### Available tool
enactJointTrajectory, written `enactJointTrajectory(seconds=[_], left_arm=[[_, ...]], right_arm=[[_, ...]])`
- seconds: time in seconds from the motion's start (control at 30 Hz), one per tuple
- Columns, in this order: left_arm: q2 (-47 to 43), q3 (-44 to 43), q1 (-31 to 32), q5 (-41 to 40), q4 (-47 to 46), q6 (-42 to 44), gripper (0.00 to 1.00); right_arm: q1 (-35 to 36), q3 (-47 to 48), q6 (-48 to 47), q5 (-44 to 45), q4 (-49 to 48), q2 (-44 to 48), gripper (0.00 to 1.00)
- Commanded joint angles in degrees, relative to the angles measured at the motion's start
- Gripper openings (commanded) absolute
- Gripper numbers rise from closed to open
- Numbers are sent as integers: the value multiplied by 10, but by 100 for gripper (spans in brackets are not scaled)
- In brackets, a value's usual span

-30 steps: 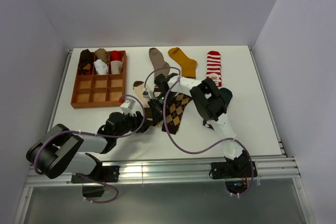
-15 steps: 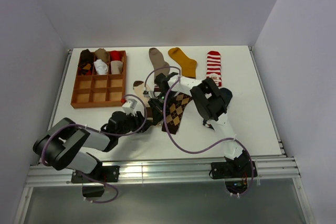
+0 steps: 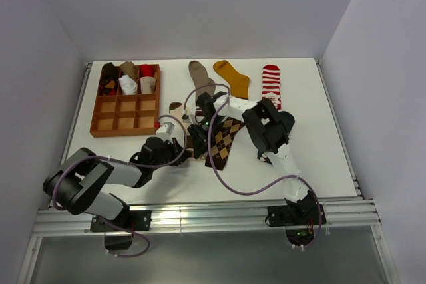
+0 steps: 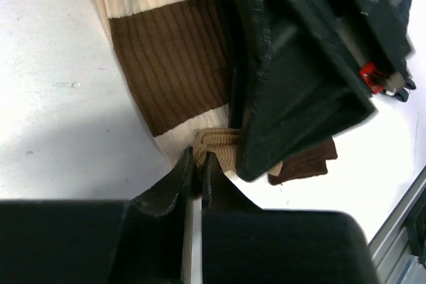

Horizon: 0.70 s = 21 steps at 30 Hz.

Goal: Roll the socks
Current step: Roll the sock at the center of the board.

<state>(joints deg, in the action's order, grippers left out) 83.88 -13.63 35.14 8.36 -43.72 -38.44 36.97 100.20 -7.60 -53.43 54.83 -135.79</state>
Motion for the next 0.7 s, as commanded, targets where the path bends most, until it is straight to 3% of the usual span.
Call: enactJointTrajectory(seconds=[0.0, 0.13, 0.23, 0.47, 0.67], left_arm=[[-13, -25, 5, -19, 84, -18, 0], [-24, -51, 5, -32, 165, -31, 0], [-23, -72, 4, -31, 225, -43, 0], [-26, -133, 3, -21, 366, -84, 0], [-4, -211, 3, 14, 496, -104, 0]], right_arm=[[-4, -24, 2, 68, -64, 42, 33], [-15, -61, 15, 88, -101, 106, 51], [-29, -84, 22, 104, -128, 149, 55], [-86, -174, 25, 134, -219, 254, 54], [-86, -304, -60, 197, -317, 366, 49]])
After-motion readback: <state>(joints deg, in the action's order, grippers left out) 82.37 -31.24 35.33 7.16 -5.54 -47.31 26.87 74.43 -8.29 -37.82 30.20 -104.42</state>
